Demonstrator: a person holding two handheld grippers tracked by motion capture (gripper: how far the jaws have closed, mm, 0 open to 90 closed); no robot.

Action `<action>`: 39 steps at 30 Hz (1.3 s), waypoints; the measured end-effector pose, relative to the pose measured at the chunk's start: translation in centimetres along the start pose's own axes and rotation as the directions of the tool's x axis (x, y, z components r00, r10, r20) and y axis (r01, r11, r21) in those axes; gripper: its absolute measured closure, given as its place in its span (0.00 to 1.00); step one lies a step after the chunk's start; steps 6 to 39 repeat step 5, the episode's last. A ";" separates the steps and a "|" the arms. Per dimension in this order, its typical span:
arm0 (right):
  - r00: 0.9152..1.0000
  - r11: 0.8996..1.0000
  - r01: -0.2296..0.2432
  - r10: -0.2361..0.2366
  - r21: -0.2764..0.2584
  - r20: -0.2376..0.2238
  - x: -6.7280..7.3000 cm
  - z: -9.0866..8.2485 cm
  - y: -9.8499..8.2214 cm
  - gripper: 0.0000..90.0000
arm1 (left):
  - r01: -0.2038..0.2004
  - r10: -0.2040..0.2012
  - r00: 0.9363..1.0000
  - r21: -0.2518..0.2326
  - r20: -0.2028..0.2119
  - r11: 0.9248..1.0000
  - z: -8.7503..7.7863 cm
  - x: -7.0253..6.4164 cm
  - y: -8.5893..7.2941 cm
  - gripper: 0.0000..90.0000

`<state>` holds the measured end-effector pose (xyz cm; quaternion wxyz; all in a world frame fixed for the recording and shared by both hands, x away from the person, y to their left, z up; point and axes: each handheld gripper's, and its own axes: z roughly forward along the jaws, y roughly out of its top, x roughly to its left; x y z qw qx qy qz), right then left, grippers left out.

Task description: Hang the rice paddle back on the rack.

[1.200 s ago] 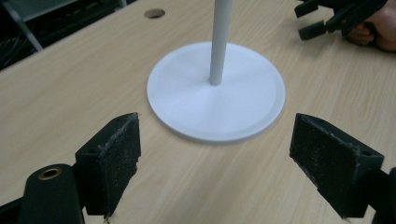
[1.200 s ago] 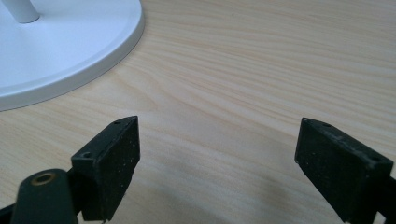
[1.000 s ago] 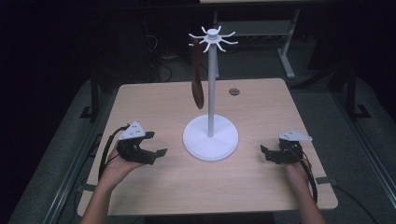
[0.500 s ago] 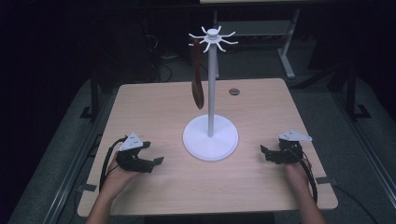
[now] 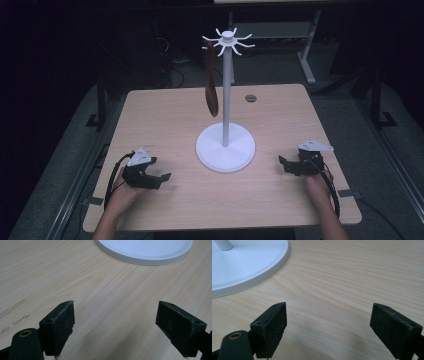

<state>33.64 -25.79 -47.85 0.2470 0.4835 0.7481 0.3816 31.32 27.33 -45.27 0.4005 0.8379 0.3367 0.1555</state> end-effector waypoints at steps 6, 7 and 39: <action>1.000 1.000 0.003 -0.003 0.002 0.000 0.0 0.0 0.0 0.15 | 0.008 -0.008 1.000 0.005 0.003 1.000 -0.1 0.1 0.0 0.17; 1.000 1.000 0.003 -0.003 0.002 0.000 0.0 0.0 0.0 0.15 | 0.008 -0.008 1.000 0.005 0.003 1.000 -0.1 0.1 0.0 0.17; 1.000 1.000 0.003 -0.003 0.002 0.000 0.0 0.0 0.0 0.15 | 0.008 -0.008 1.000 0.005 0.003 1.000 -0.1 0.1 0.0 0.17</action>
